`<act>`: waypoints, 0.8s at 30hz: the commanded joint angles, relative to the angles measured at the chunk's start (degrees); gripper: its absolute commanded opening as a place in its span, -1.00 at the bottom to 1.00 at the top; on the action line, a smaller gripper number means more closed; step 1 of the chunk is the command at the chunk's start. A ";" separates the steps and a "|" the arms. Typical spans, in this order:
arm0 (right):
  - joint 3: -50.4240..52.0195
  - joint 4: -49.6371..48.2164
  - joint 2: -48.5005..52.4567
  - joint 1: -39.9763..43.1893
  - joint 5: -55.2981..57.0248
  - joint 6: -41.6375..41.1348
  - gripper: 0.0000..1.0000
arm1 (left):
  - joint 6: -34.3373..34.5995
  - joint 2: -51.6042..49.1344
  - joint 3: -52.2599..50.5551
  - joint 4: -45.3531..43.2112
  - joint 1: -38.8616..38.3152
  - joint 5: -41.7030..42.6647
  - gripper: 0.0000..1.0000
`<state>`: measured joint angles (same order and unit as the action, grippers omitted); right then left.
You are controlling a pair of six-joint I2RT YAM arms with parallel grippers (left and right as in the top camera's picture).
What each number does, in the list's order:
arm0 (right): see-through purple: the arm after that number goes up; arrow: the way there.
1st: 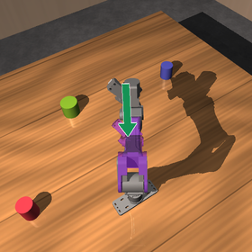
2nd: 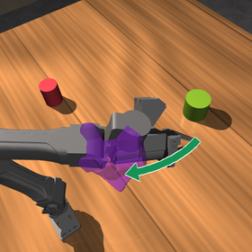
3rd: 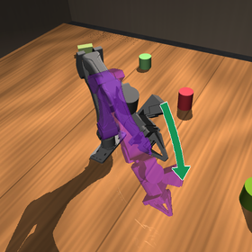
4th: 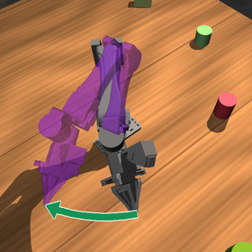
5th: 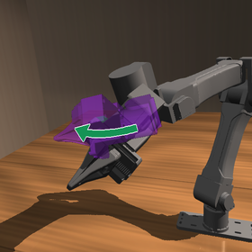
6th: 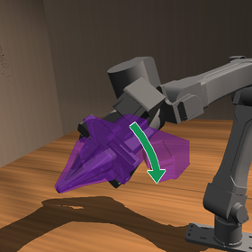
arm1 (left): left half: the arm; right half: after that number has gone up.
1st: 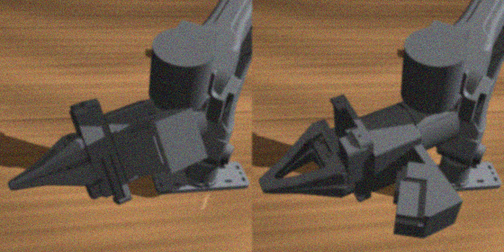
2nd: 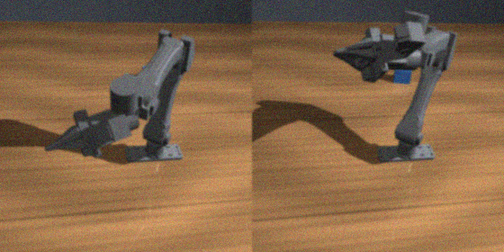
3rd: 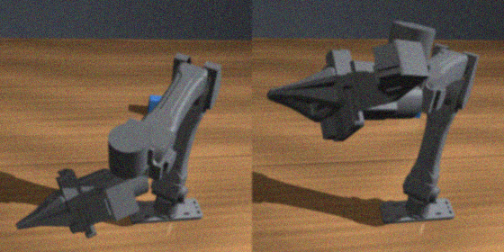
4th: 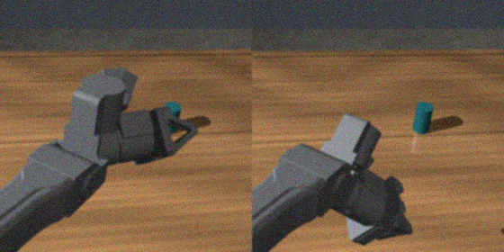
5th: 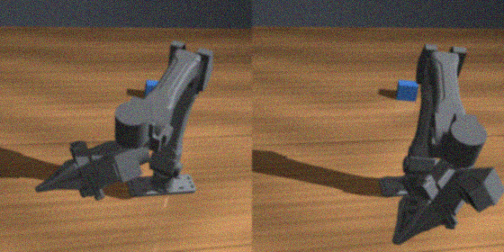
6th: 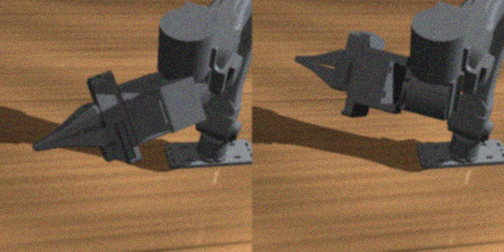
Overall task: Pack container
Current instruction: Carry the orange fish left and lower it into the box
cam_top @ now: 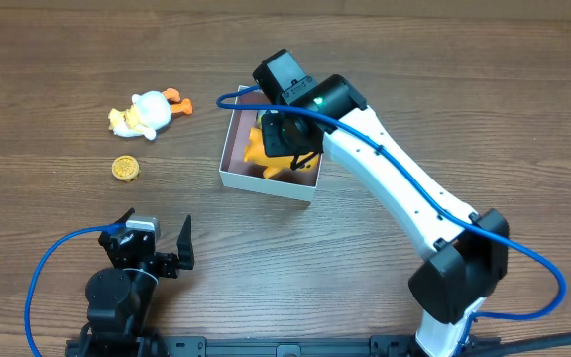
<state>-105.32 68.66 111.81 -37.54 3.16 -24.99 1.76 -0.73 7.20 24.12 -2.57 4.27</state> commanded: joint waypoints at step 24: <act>2.71 -1.18 3.96 1.70 4.48 -0.57 -0.92 | 0.81 0.50 -0.26 -0.22 0.35 -0.20 1.00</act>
<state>-104.73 67.94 115.68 -35.99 6.39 -25.26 1.76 -0.73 7.20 24.12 -2.57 4.27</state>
